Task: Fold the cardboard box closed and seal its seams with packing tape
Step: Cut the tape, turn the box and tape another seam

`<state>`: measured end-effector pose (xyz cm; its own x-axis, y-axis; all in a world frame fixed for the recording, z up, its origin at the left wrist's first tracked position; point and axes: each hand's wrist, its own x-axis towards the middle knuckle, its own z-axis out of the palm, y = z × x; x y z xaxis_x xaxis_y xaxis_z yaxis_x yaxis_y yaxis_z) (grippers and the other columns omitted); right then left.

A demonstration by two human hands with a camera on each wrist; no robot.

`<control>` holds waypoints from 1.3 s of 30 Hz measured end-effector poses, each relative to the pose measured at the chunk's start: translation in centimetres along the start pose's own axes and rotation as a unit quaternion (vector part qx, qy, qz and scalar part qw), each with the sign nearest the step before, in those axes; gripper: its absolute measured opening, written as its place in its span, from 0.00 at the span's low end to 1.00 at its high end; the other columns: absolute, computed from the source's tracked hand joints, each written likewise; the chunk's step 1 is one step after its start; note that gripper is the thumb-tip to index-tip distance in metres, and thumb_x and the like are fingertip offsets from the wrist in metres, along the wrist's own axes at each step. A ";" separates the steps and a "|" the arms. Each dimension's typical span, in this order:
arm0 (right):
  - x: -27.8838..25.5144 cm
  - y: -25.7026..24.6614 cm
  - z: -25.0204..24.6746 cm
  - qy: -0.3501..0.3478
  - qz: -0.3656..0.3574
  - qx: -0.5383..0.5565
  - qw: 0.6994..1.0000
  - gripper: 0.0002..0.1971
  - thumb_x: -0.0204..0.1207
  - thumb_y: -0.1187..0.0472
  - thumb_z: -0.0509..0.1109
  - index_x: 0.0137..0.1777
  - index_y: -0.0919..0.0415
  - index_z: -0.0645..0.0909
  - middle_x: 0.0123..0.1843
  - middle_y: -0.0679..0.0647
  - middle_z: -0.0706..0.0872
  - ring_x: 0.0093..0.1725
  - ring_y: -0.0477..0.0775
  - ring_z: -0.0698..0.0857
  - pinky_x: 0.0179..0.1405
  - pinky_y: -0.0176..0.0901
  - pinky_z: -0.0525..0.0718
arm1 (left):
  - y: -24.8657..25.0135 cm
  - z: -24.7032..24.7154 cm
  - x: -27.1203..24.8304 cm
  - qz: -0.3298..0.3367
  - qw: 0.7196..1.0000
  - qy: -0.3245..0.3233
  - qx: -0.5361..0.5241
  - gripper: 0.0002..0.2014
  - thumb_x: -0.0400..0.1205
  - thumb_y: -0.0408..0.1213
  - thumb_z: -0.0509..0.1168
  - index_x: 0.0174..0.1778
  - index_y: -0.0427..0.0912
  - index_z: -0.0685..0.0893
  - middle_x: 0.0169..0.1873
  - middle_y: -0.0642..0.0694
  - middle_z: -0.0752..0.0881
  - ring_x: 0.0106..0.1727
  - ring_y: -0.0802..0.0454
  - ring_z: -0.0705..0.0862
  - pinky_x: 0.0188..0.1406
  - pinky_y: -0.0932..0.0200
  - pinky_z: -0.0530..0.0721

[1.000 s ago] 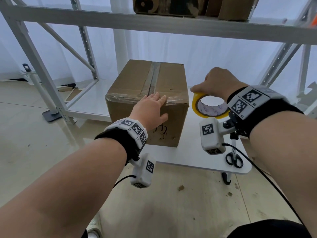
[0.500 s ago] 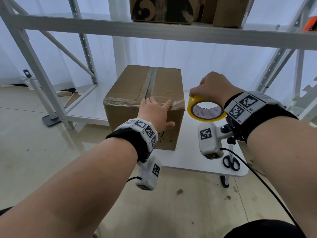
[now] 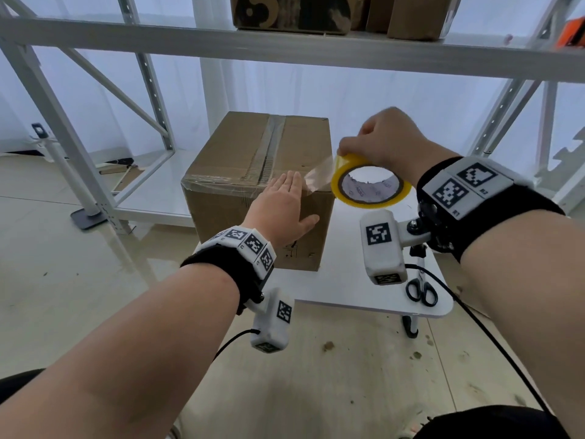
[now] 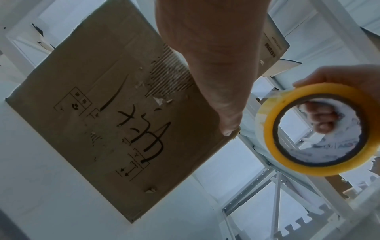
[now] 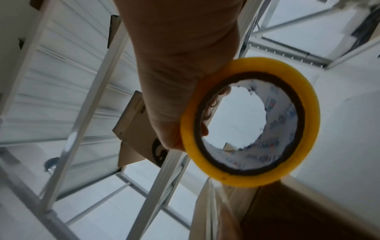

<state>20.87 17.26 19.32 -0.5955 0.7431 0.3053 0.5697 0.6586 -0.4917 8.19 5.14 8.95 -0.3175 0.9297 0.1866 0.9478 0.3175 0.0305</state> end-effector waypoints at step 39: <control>-0.3 7.0 5.0 -0.112 0.089 0.050 0.988 0.19 0.74 0.46 0.70 0.39 0.64 0.80 0.36 0.58 0.81 0.40 0.55 0.79 0.44 0.48 0.76 | -0.5 -0.6 0.9 -0.017 0.996 0.052 0.075 0.28 0.84 0.57 0.56 0.75 0.43 0.71 0.72 0.41 0.76 0.73 0.44 0.74 0.65 0.49 0.78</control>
<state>22.15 21.06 11.71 -0.6076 0.7939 0.0235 0.6244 0.4957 -0.6037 7.50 5.68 9.72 -0.3367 0.8961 0.2891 0.9187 0.3799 -0.1078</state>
